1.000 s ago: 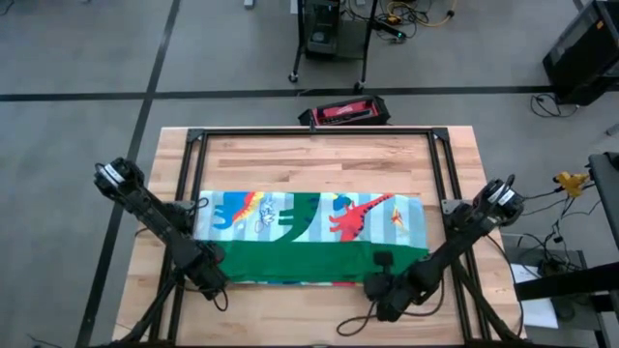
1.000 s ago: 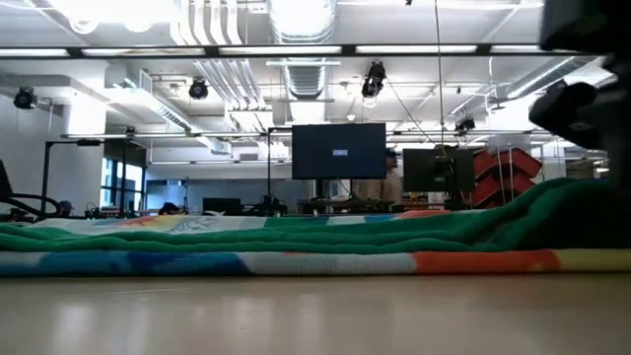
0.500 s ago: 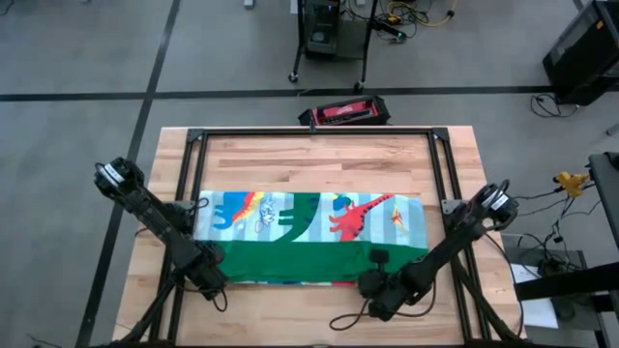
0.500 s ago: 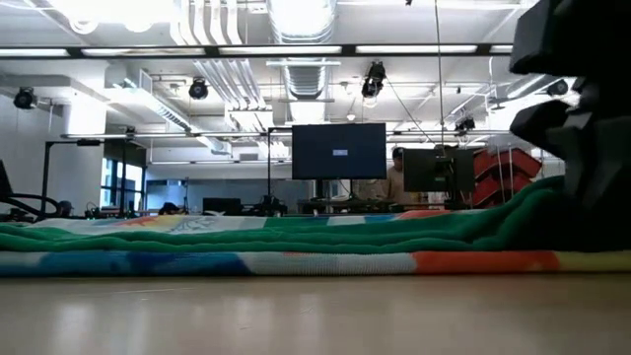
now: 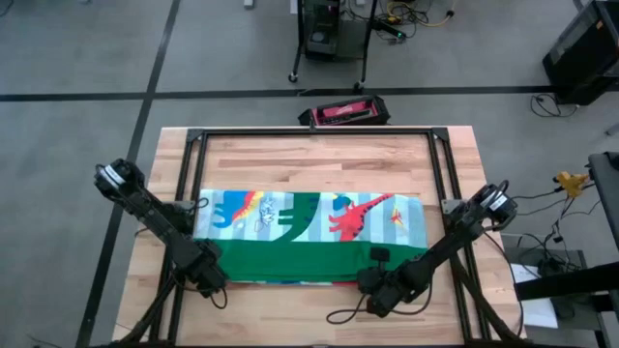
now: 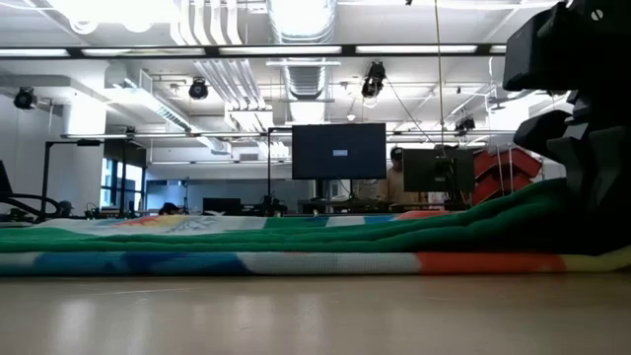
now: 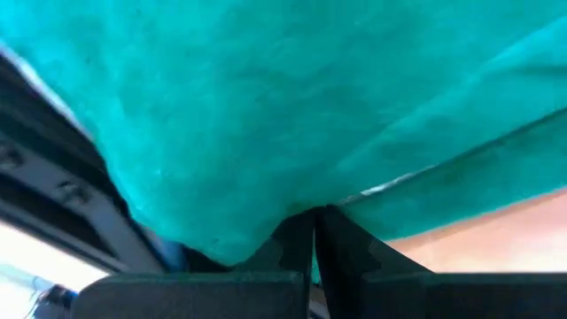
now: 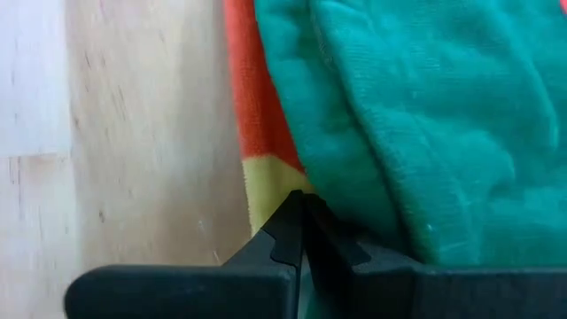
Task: Roll towel
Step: Fold the green microfiber towel
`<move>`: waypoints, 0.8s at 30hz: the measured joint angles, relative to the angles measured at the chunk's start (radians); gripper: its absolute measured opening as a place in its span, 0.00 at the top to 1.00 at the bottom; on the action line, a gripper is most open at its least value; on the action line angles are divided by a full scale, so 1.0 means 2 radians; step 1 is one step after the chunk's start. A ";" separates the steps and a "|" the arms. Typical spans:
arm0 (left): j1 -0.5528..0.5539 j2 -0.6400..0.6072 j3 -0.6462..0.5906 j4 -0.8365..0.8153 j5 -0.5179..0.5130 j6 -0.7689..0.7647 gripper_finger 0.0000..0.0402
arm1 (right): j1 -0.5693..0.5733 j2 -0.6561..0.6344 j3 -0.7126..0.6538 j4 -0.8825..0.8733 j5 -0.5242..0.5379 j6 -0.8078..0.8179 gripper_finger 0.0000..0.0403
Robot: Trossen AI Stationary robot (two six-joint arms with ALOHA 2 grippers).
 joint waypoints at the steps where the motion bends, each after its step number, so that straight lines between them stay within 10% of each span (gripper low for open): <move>1: 0.000 0.000 0.000 -0.004 0.000 0.000 1.00 | 0.001 0.000 0.000 -0.002 -0.007 0.000 1.00; 24: -0.005 -0.017 0.095 -0.031 -0.028 0.018 1.00 | 0.027 -0.025 -0.003 -0.054 -0.032 0.041 1.00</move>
